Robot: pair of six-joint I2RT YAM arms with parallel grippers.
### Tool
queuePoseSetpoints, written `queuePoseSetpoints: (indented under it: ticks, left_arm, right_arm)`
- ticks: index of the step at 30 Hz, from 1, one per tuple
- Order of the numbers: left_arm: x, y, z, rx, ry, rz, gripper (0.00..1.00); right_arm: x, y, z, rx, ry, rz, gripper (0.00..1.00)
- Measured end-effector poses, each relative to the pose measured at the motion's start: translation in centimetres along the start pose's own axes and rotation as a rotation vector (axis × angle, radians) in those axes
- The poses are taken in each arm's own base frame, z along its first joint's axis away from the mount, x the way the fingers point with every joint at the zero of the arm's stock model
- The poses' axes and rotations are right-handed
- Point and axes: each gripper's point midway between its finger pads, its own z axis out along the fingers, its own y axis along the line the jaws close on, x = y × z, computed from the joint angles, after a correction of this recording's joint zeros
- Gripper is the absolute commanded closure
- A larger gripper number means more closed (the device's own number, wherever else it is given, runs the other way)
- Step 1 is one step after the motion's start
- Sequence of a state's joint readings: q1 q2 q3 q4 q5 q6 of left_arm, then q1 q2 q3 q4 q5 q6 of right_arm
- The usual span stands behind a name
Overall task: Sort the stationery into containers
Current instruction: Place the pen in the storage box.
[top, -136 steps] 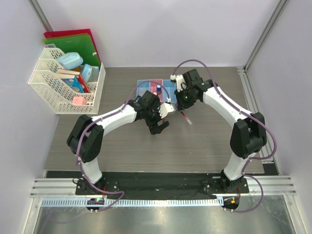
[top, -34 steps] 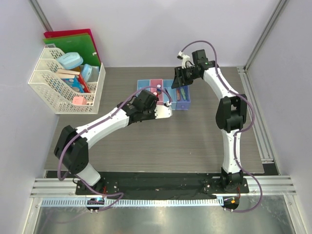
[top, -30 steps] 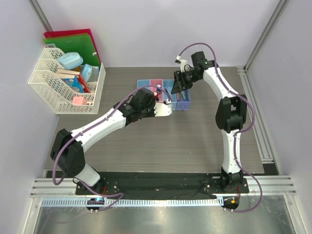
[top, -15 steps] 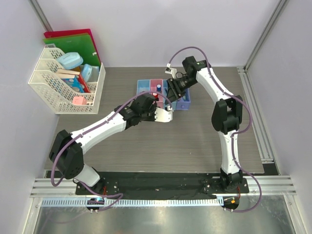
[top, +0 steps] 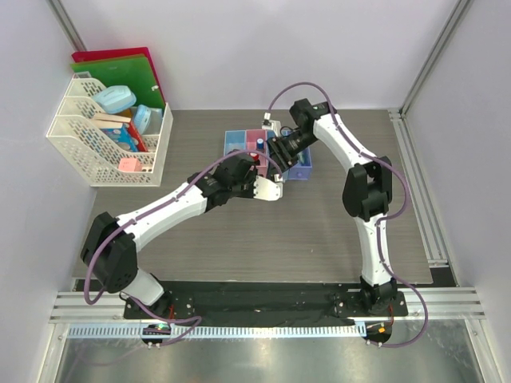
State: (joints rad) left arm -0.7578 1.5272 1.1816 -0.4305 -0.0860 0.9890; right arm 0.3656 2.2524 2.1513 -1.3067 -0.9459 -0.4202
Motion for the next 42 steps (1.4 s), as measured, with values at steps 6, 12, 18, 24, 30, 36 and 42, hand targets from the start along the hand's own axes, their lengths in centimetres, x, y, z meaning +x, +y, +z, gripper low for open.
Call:
queuePoseSetpoints:
  ticks: [6,12,18,24,30,36,42]
  left_arm:
    - [-0.2,0.4,-0.1,-0.009,-0.005,0.008,1.0]
    - [0.1,0.3,0.2,-0.003,0.008,0.005,0.43]
    - [-0.1,0.2,0.3,-0.01,0.002,-0.035,0.0]
    - [0.4,-0.8,-0.3,-0.023,-0.007,-0.102,0.0]
    - [0.6,-0.9,-2.4,-0.067,-0.033,-0.238,0.0]
    - [3.7,-3.2,-1.9,-0.037,0.012,-0.44,0.0]
    - [7.1,-3.5,-1.6,-0.019,0.037,-0.649,0.0]
  right_arm:
    - [1.1,0.7,1.5,-0.024,0.048,-0.008,0.72]
    - [1.8,1.7,2.2,-0.061,0.075,-0.007,0.99]
    - [1.7,0.7,2.2,-0.001,0.094,-0.021,0.99]
    - [-0.6,-1.6,1.2,0.142,0.046,-0.044,0.99]
    - [-4.1,-7.2,-0.1,0.43,-0.058,-0.032,0.99]
    - [-6.4,-12.8,-1.8,0.714,-0.185,0.029,0.99]
    - [-8.6,-15.3,-3.5,0.866,-0.306,0.061,0.99]
